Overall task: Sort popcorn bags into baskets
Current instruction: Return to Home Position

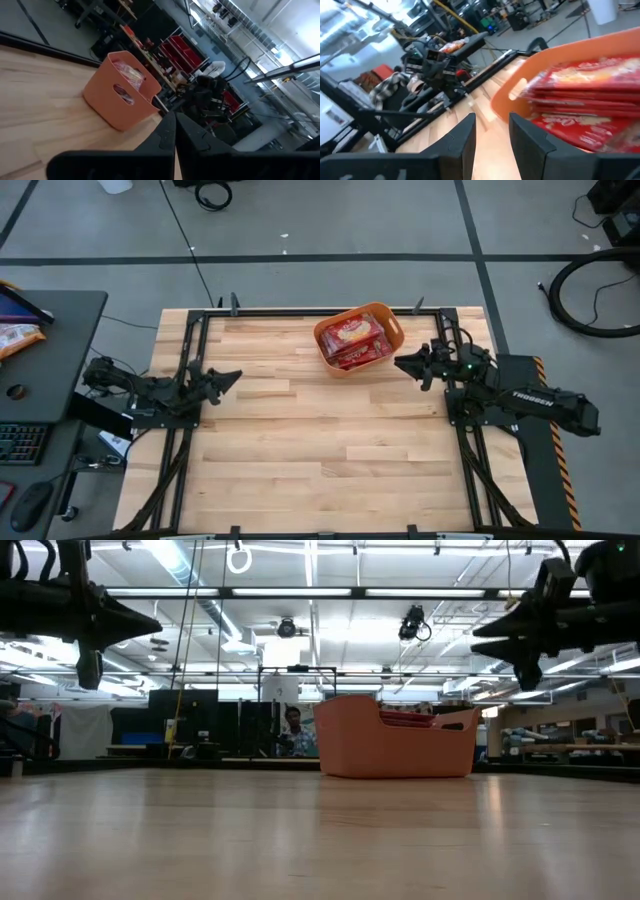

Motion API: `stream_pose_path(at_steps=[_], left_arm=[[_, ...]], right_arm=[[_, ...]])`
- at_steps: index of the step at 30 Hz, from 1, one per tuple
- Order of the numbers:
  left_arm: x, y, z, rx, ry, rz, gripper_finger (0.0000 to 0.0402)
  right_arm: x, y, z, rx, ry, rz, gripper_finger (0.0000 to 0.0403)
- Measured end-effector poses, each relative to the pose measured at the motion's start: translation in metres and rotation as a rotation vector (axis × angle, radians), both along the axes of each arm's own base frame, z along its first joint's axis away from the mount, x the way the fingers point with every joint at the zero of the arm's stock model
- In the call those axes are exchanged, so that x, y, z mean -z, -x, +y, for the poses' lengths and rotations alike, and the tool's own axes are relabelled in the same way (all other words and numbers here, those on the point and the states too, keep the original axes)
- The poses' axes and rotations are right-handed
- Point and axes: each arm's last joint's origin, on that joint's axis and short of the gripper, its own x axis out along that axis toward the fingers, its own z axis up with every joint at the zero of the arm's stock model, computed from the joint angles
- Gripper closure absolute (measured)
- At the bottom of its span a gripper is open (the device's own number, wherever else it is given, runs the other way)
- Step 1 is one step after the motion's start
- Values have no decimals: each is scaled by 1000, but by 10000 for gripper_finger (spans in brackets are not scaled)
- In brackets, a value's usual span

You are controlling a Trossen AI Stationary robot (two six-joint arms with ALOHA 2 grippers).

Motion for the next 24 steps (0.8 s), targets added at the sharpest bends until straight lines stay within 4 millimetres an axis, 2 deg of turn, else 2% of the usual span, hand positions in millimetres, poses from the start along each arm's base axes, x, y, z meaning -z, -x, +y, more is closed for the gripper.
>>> stream_pose_path(at_steps=[6, 17, 19, 21, 24], left_arm=[[1, 0, 1, -40, 0, 9, 386], [6, -1, 1, -67, -57, 94, 382], [7, -2, 0, -67, -72, 109, 382], [8, -3, 0, -70, -138, 155, 382], [9, -3, 0, -76, -448, 338, 382]], right_arm=[[26, 2, -1, 65, -62, -26, 282], [36, 2, -7, 244, -77, 72, 282], [37, 2, -7, 248, -22, 98, 282], [37, 2, -7, 235, 104, 148, 282], [37, 2, -7, 209, 310, 217, 282]])
